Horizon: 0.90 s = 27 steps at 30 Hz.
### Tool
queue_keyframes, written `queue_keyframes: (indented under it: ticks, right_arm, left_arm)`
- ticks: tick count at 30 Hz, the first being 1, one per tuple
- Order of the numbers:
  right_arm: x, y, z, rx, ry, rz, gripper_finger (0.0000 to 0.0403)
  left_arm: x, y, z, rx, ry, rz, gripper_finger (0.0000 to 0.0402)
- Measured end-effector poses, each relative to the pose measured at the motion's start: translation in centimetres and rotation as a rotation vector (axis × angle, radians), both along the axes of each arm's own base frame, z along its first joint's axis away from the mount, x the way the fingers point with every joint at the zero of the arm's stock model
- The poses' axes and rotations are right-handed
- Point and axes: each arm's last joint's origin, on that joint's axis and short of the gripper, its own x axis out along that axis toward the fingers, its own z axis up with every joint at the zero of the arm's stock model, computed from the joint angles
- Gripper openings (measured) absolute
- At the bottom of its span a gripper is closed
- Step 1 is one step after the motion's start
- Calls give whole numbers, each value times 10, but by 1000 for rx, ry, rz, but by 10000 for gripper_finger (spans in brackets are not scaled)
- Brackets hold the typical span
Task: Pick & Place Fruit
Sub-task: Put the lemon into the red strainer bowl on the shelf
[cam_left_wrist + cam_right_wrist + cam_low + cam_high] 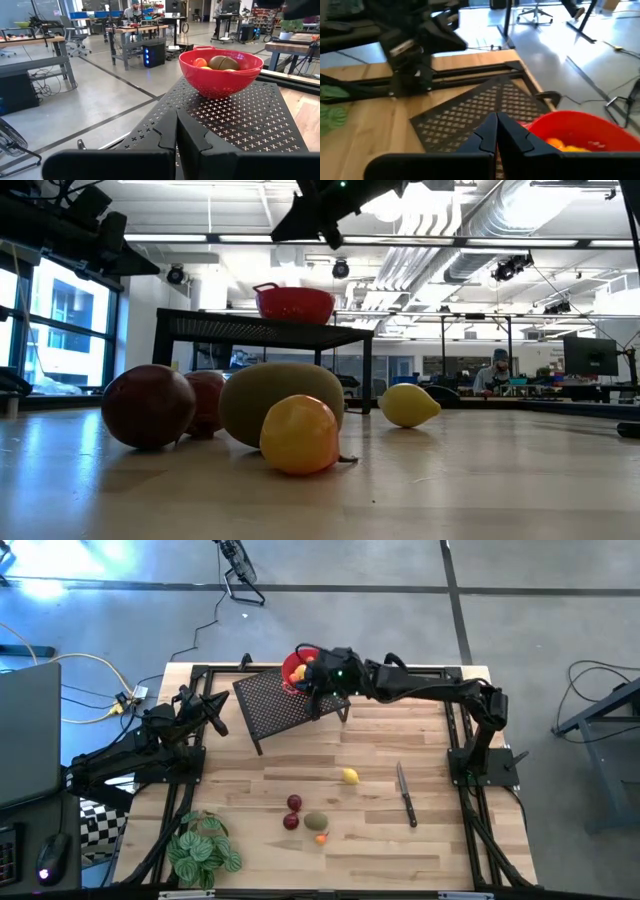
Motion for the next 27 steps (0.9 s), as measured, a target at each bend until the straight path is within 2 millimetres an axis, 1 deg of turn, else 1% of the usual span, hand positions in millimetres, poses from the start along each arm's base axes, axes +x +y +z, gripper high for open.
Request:
queue_keyframes:
  ticks: [5, 12, 16, 22, 27]
  right_arm:
    - [3, 11, -17, 13, 11, -8, 2]
    - [6, 23, -26, 34, -12, 8, 2]
    - [9, 32, -28, 39, -51, 28, 2]
    - [11, 44, -28, 10, -47, -6, 2]
    - [11, 50, -28, -4, -42, 4, 2]
  left_arm:
    - [0, 0, 0, -1, 0, -6, 0]
    - [0, 0, -1, -5, 13, -6, 0]
    - [0, 0, -3, -13, 31, -7, 0]
    - [0, 0, -5, -20, 47, -8, 0]
    - [0, 0, -5, -20, 47, -8, 0]
